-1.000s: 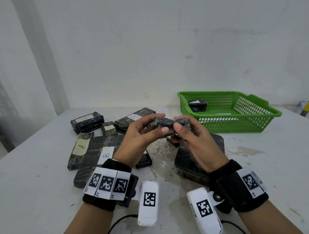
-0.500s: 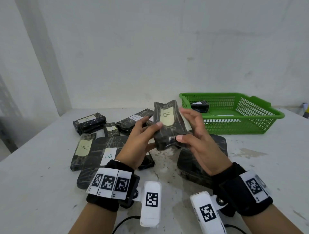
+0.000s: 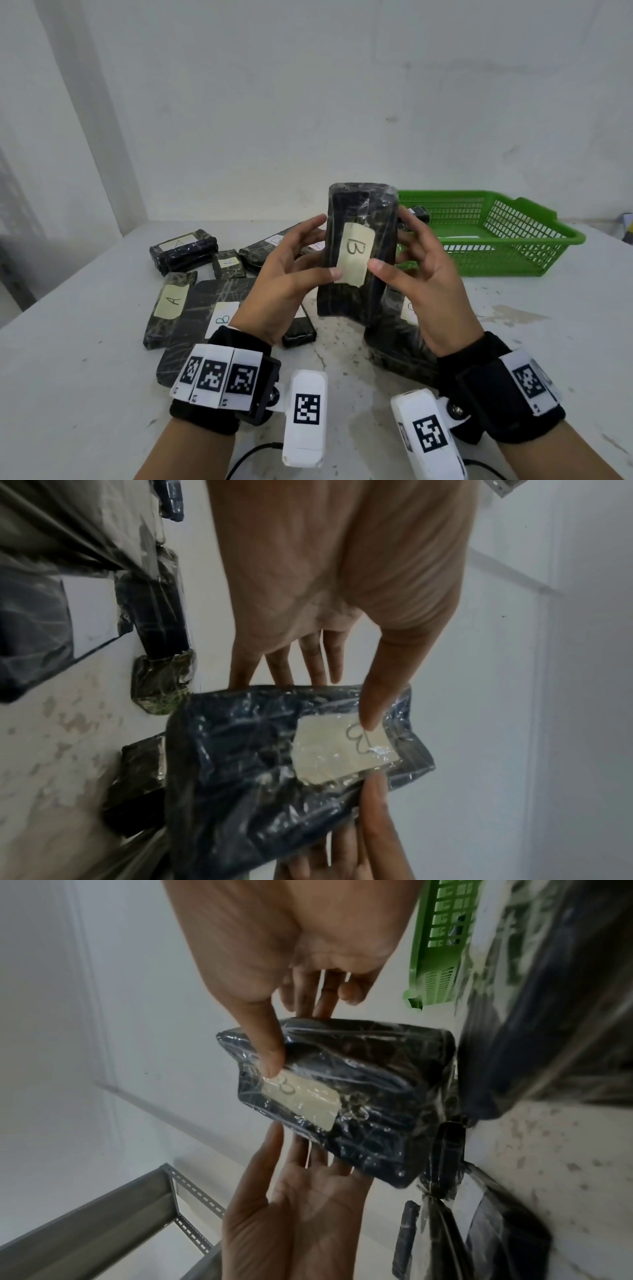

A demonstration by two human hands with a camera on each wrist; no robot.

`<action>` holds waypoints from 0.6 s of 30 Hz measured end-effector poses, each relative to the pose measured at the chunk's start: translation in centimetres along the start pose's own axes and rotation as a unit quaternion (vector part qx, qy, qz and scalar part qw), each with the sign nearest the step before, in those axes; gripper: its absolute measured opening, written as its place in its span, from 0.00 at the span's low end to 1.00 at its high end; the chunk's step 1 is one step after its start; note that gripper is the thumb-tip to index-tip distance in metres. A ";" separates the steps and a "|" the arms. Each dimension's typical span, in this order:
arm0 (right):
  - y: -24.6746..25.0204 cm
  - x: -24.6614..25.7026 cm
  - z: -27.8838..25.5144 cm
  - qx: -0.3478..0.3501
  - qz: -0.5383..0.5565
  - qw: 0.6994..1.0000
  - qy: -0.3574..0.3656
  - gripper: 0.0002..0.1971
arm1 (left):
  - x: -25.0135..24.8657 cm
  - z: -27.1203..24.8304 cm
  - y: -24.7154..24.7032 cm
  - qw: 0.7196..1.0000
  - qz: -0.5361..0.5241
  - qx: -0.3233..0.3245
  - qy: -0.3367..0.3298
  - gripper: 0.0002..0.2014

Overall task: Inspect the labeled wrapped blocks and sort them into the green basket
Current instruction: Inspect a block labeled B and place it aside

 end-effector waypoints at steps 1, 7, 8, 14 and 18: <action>0.0 0.1 0.0 -0.001 -0.033 0.999 0.017 0.39 | -0.3 0.0 -0.1 1.000 0.002 0.004 -0.011 0.39; 0.0 -0.4 0.0 0.008 -0.102 0.994 0.039 0.36 | -0.6 -0.4 -1.2 0.999 0.007 0.047 -0.004 0.36; -0.1 -0.5 0.0 0.021 -0.107 0.994 0.031 0.36 | -0.5 -0.4 -1.4 0.999 0.008 0.048 0.008 0.38; -1.8 -1.0 -0.6 0.138 -0.075 0.987 -0.039 0.31 | 0.1 -0.3 -1.0 0.999 -0.031 -0.022 0.032 0.31; -2.2 -1.2 -0.6 0.144 -0.015 0.988 -0.047 0.30 | -0.2 -0.2 -0.7 0.998 -0.029 -0.050 -0.003 0.16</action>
Point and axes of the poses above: each hand's wrist, its own z-axis towards the middle knuckle, its own y-axis out of the back of the hand, x = y × z, the point moved 6 cm from there along z, towards the middle knuckle
